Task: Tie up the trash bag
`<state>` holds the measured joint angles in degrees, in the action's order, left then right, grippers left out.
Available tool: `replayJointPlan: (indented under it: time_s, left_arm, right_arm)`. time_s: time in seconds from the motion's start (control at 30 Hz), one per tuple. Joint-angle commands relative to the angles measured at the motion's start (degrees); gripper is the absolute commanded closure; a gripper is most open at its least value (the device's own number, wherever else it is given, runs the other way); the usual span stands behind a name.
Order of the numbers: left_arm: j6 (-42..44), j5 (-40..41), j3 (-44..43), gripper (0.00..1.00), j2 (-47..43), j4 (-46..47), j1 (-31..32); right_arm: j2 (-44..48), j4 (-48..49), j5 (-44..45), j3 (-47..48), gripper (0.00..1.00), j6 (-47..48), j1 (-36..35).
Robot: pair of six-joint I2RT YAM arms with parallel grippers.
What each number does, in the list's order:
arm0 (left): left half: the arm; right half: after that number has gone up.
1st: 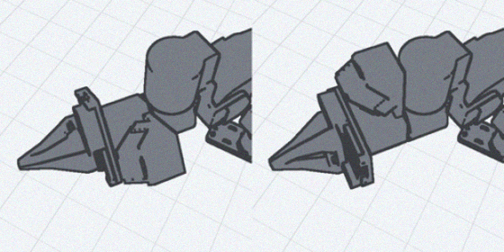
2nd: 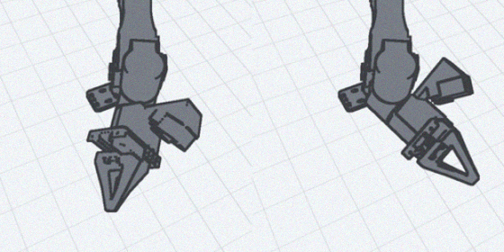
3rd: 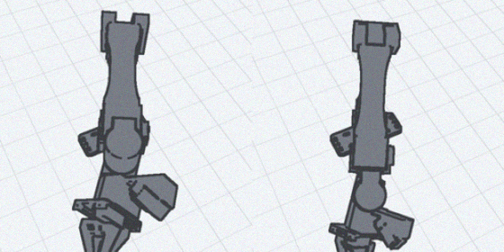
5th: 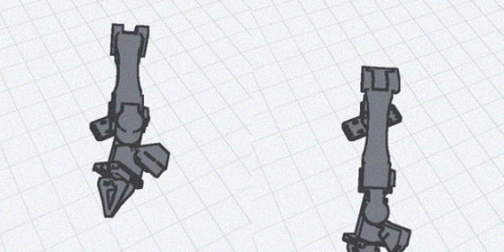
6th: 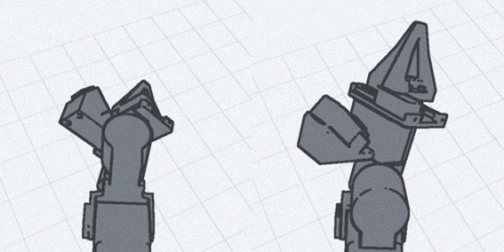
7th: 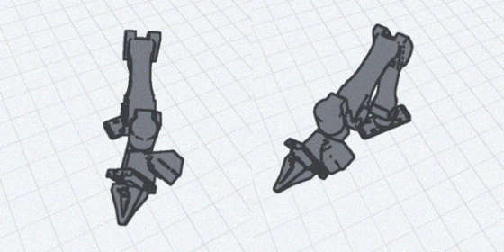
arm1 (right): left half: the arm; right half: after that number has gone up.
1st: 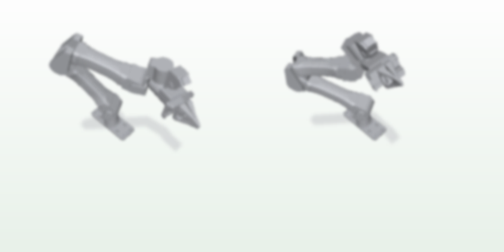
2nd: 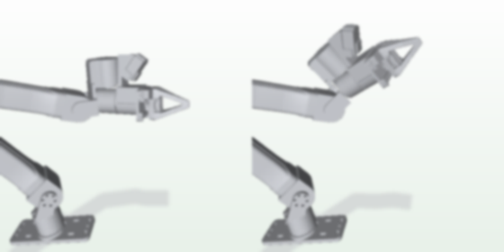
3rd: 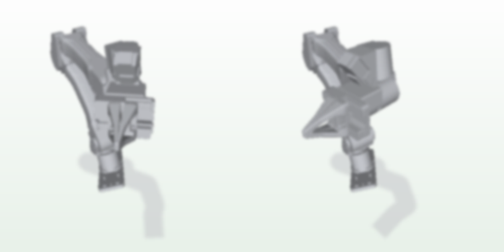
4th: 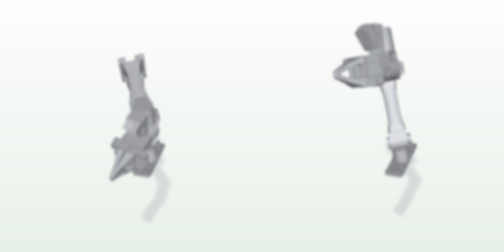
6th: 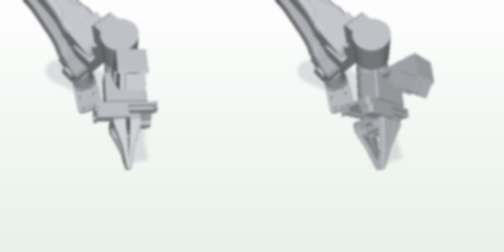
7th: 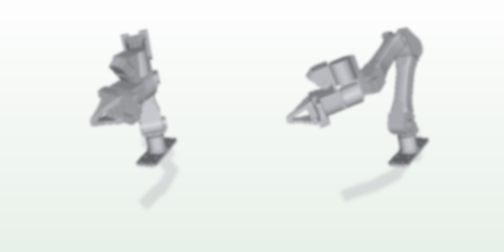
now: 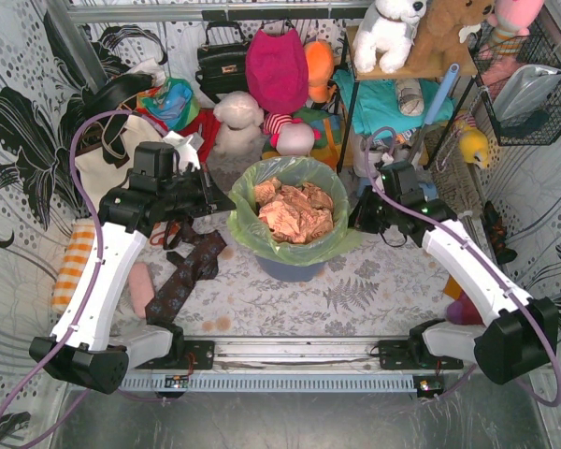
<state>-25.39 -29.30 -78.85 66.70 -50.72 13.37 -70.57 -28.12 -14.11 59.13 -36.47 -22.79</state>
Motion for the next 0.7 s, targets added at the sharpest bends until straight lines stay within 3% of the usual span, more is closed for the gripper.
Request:
replayJointPlan:
  time_s: [0.0,0.27,0.67]
  left_arm:
    - [0.9,-0.2,-1.85,1.0,-0.32,0.48,-0.35]
    - [0.73,0.99,-4.17,1.0,-0.77,-0.81,-0.34]
    - [-0.23,1.99,-7.52,1.0,-0.88,-0.54,-0.36]
  right_arm:
    - [3.34,-2.99,1.88,1.9,1.0,0.32,0.37]
    - [5.19,-8.14,4.69,9.82,1.0,1.51,0.42]
    - [5.37,-7.81,0.45,20.69,1.0,0.96,0.37]
